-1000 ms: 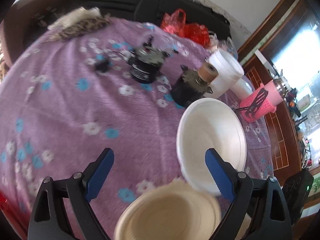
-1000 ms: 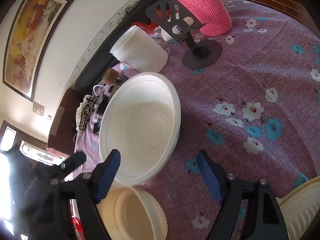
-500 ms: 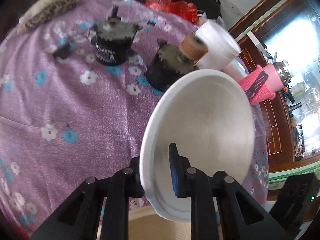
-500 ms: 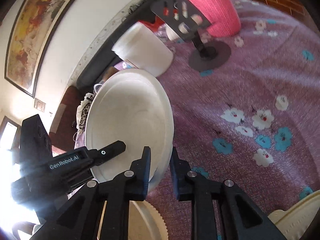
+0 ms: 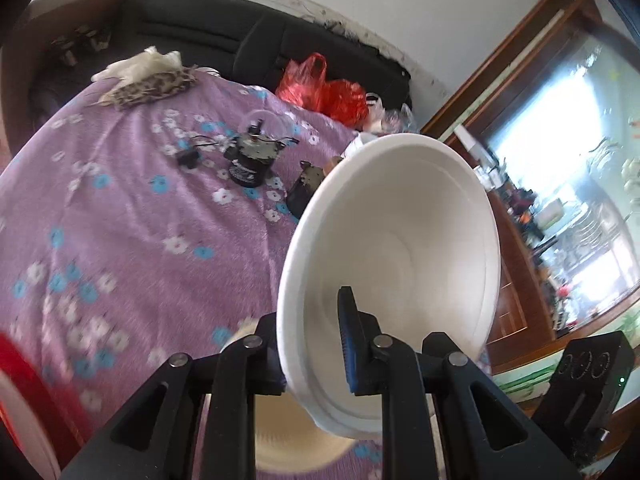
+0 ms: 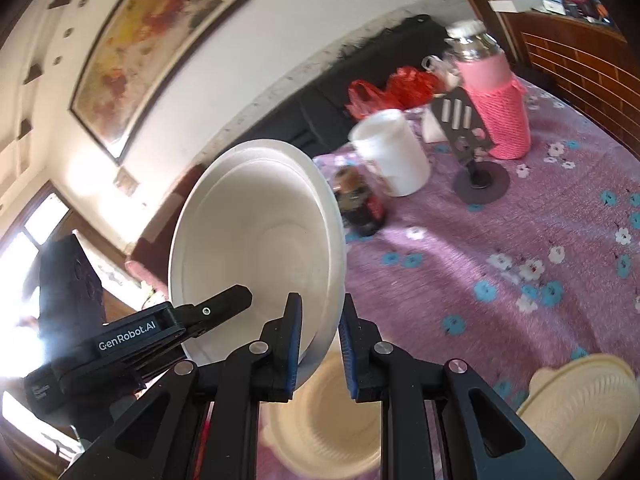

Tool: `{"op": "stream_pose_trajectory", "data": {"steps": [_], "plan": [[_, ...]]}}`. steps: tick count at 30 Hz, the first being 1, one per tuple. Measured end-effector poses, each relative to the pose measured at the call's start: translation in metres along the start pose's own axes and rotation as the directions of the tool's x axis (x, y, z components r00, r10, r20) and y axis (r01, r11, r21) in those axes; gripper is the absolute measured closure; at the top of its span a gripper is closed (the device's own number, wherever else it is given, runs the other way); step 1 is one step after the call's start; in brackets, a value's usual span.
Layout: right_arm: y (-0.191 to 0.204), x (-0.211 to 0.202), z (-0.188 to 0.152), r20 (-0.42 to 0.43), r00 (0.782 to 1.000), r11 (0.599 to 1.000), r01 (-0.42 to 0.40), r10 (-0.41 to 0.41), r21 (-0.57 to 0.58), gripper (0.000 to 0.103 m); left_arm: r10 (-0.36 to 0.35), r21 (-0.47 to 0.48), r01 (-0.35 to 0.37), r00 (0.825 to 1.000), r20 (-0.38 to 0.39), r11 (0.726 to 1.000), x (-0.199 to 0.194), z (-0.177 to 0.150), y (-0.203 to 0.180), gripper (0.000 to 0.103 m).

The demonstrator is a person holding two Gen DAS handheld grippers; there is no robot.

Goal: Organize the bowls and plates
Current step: 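Carry the white bowl with both grippers over the plate stack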

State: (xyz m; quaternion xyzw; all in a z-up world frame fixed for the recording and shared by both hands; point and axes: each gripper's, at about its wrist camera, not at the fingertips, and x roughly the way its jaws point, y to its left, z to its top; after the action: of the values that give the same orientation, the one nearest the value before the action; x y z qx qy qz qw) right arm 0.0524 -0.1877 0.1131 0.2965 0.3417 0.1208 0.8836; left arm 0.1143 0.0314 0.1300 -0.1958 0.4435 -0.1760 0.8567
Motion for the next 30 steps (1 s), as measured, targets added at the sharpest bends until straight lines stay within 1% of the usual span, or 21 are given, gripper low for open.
{"op": "stream_pose_trajectory", "data": {"steps": [3, 5, 9, 11, 15, 18, 19, 20, 23, 25, 27, 30], "plan": [[0.019, -0.016, -0.013, 0.002, 0.999, 0.999, -0.046, 0.046, -0.028, 0.083, -0.015, -0.020, 0.016, 0.999, 0.052, 1.000, -0.037, -0.017, 0.009, 0.085], [0.031, -0.022, -0.020, -0.001, 0.998, 0.997, -0.069, 0.069, -0.047, 0.084, -0.012, -0.015, 0.014, 0.996, 0.093, 1.000, -0.061, -0.029, 0.014, 0.085], [0.066, -0.037, -0.043, -0.022, 0.993, 0.988, -0.115, 0.113, -0.107, 0.084, -0.014, -0.020, 0.019, 0.982, 0.190, 1.000, -0.112, -0.057, 0.033, 0.085], [0.084, -0.039, -0.054, -0.042, 0.990, 0.980, -0.139, 0.134, -0.142, 0.084, -0.001, -0.041, 0.011, 0.972, 0.237, 0.999, -0.140, -0.074, 0.050, 0.085], [0.127, -0.037, -0.084, -0.097, 0.978, 0.957, -0.202, 0.185, -0.209, 0.084, 0.055, -0.104, -0.024, 0.951, 0.303, 0.994, -0.183, -0.097, 0.083, 0.085], [0.162, -0.026, -0.109, -0.158, 0.963, 0.933, -0.252, 0.217, -0.255, 0.084, 0.133, -0.164, -0.078, 0.924, 0.358, 0.983, -0.217, -0.114, 0.113, 0.085], [0.177, -0.020, -0.120, -0.185, 0.956, 0.923, -0.273, 0.228, -0.273, 0.084, 0.150, -0.180, -0.088, 0.918, 0.368, 0.980, -0.224, -0.117, 0.121, 0.085], [0.184, -0.015, -0.125, -0.200, 0.952, 0.916, -0.282, 0.231, -0.284, 0.084, 0.182, -0.207, -0.109, 0.906, 0.381, 0.972, -0.234, -0.123, 0.133, 0.085], [0.215, 0.004, -0.149, -0.264, 0.935, 0.893, -0.317, 0.237, -0.319, 0.084, 0.254, -0.268, -0.154, 0.883, 0.395, 0.951, -0.249, -0.132, 0.160, 0.085], [0.232, 0.019, -0.165, -0.304, 0.925, 0.881, -0.330, 0.229, -0.339, 0.084, 0.289, -0.306, -0.173, 0.874, 0.390, 0.936, -0.252, -0.136, 0.179, 0.084], [0.240, 0.034, -0.175, -0.334, 0.917, 0.875, -0.336, 0.218, -0.349, 0.084, 0.309, -0.343, -0.181, 0.876, 0.369, 0.922, -0.252, -0.140, 0.198, 0.084], [0.245, 0.054, -0.188, -0.375, 0.906, 0.874, -0.333, 0.193, -0.354, 0.084, 0.311, -0.385, -0.174, 0.891, 0.331, 0.907, -0.247, -0.144, 0.221, 0.084]]}}
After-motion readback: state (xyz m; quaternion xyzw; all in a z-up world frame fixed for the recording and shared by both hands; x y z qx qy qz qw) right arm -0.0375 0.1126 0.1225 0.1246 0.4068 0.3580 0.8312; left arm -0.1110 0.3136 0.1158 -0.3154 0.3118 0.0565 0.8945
